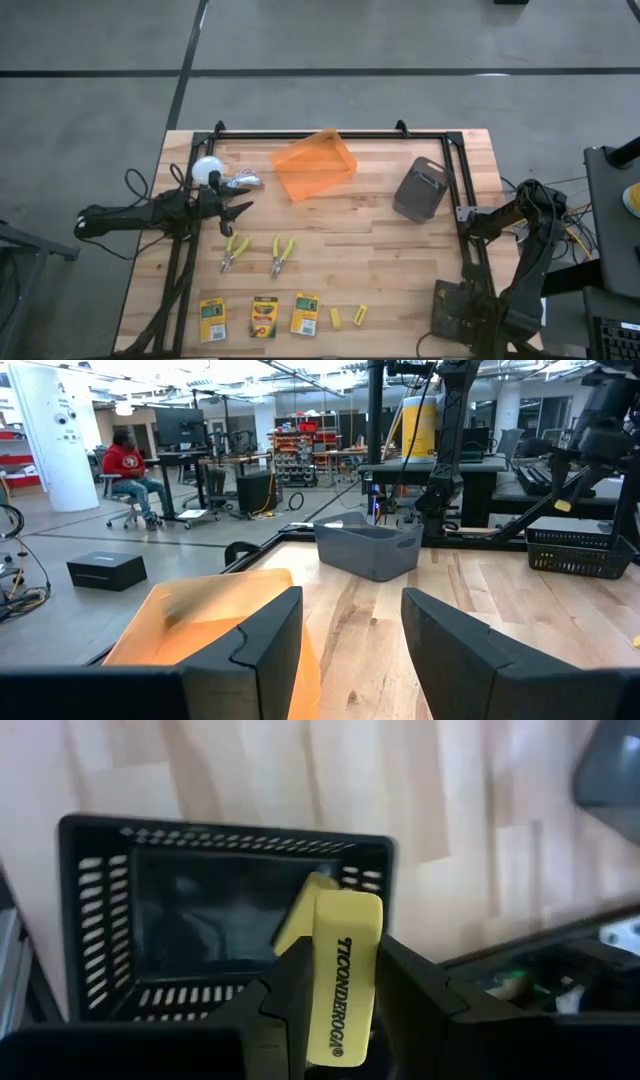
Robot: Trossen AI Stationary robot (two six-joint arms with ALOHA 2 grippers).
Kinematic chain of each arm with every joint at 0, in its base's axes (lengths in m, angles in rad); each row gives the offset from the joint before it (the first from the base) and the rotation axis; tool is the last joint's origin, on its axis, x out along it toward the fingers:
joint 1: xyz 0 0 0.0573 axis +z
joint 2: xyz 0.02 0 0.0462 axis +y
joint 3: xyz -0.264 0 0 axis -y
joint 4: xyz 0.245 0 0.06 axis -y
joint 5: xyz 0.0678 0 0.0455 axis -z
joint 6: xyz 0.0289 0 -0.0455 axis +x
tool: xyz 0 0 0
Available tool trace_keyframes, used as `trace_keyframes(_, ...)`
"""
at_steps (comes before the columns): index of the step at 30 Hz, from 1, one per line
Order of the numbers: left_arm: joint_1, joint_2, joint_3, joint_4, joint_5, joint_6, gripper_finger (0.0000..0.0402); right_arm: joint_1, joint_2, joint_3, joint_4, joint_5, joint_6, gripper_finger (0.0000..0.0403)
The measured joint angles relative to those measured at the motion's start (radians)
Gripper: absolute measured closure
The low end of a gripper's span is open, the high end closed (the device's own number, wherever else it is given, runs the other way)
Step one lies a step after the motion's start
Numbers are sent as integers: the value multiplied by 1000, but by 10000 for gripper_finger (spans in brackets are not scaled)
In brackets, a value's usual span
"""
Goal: Pick & Place School Supplies
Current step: Put the yellow eraser into the black basket
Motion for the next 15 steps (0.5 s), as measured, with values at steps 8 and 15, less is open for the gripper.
trace_keyframes(8, 0, 0, 0, 0, 0, 0, 223, 47, 0, -131, 142, 2, 0, 307)
trace_keyframes(15, 0, 0, 0, 0, 0, 0, 223, 52, 1, -252, 276, 2, 15, 307)
